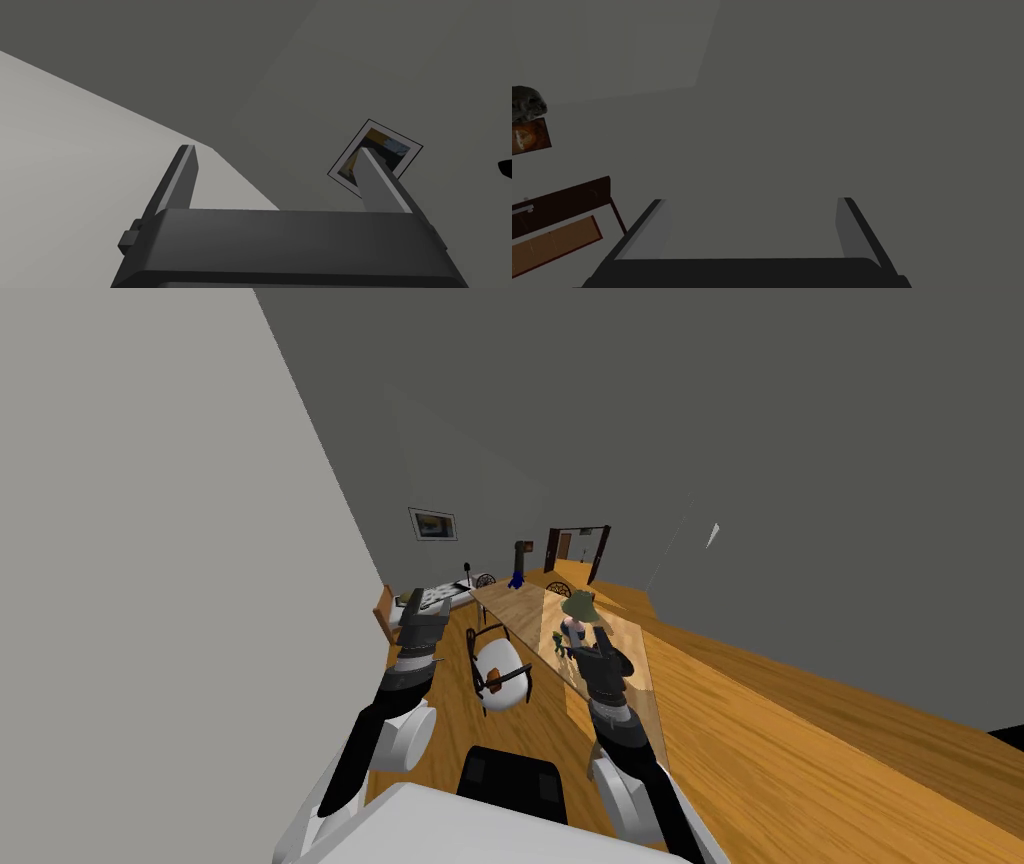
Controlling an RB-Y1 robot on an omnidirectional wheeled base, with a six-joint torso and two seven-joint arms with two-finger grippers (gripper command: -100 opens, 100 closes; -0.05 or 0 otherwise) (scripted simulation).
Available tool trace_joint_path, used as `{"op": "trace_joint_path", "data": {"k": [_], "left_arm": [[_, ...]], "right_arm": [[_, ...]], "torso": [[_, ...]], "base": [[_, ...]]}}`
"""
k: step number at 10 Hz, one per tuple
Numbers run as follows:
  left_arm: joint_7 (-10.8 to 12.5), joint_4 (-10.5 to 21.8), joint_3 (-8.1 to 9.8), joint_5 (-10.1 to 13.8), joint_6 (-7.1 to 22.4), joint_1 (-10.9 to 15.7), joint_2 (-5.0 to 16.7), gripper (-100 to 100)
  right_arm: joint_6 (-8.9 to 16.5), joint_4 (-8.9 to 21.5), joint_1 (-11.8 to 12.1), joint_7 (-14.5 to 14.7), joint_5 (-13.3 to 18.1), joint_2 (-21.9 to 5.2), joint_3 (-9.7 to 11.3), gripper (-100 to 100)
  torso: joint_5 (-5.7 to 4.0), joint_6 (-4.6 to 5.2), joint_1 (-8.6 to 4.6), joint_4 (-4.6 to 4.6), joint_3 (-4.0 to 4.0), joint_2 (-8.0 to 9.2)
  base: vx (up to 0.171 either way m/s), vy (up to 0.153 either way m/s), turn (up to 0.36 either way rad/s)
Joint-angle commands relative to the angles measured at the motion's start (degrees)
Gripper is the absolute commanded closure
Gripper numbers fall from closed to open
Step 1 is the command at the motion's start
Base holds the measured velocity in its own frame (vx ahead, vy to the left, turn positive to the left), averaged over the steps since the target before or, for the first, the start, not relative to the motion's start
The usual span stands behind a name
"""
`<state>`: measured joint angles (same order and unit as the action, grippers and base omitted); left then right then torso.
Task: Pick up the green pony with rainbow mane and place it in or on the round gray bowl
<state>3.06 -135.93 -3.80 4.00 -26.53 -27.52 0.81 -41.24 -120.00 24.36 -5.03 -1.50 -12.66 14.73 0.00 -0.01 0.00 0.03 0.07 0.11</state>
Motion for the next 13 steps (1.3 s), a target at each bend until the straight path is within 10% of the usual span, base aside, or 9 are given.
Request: {"op": "trace_joint_path", "data": {"k": [1,8,13], "left_arm": [[0.00,0.00,0.00,0.00,0.00,0.00,0.00,0],[0.00,0.00,0.01,0.00,0.00,-0.01,0.00,0],[0.00,0.00,0.01,0.00,0.00,-0.01,0.01,0]], "right_arm": [[-2.30,1.31,-0.28,-0.62,0.14,-0.86,0.72,-100],[-12.32,12.68,-3.64,-3.83,3.77,-10.03,10.06,-100],[-13.85,20.35,-5.52,-4.19,6.75,-16.86,14.98,-100]], "torso": [[0.00,0.00,0.00,0.00,0.00,0.00],[-0.03,0.02,-0.14,-0.01,-0.04,-0.06],[-0.06,0.03,-0.27,-0.02,-0.04,-0.08]], "base": [[-0.020,0.002,0.050],[-0.013,-0.012,0.151],[-0.013,-0.046,0.140]]}}
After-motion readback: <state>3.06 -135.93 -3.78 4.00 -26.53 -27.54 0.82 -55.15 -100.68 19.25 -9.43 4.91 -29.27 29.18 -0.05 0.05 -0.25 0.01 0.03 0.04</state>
